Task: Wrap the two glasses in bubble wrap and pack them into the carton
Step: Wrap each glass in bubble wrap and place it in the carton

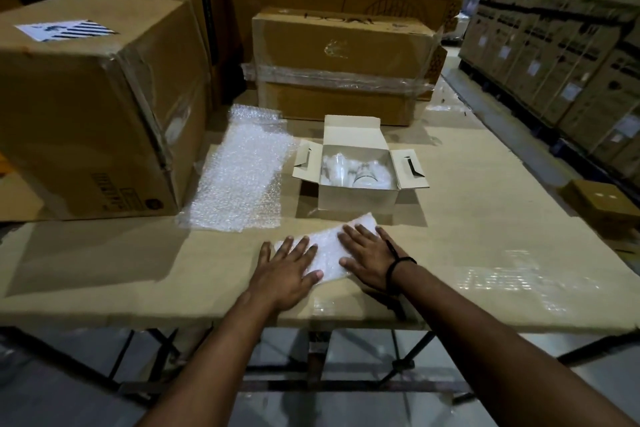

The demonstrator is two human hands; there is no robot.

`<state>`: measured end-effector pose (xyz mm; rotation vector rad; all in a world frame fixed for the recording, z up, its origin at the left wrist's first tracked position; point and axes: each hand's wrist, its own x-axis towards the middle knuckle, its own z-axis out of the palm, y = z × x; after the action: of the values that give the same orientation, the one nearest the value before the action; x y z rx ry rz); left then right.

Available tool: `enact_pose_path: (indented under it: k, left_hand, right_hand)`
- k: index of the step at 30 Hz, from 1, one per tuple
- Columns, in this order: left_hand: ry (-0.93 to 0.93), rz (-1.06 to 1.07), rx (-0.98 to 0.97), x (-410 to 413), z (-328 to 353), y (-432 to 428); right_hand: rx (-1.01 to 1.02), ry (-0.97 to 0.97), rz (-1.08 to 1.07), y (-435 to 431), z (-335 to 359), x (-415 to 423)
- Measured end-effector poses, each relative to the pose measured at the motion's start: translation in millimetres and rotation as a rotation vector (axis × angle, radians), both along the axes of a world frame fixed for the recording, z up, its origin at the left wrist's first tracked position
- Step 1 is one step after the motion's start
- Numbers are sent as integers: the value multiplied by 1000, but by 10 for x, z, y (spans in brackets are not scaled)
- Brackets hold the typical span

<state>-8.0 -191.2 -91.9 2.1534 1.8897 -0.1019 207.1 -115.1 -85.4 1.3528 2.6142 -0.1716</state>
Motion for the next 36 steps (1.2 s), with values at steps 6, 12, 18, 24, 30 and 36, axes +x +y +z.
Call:
enact_pose_path:
  k: [6,12,18,24,30,36]
  left_hand:
    - [-89,61,65,-86,121,-4]
    - [-51,39,180,-95,159,27]
    - [-64,64,151,-105,161,42]
    - [-223,97,414,42,208,33]
    - [-549,188,471,-124,190,30]
    - [-652,48,635,-54,270,287]
  right_hand:
    - [-118,18,-46,14,93,108]
    - [-91,7,-15,209,387,49]
    - [-128,-136,-14,196,395,53]
    - [64,-28,-28,131,373,90]
    - [-101,392,-228,121,388,324]
    - [-21,625,-296,340,733,440]
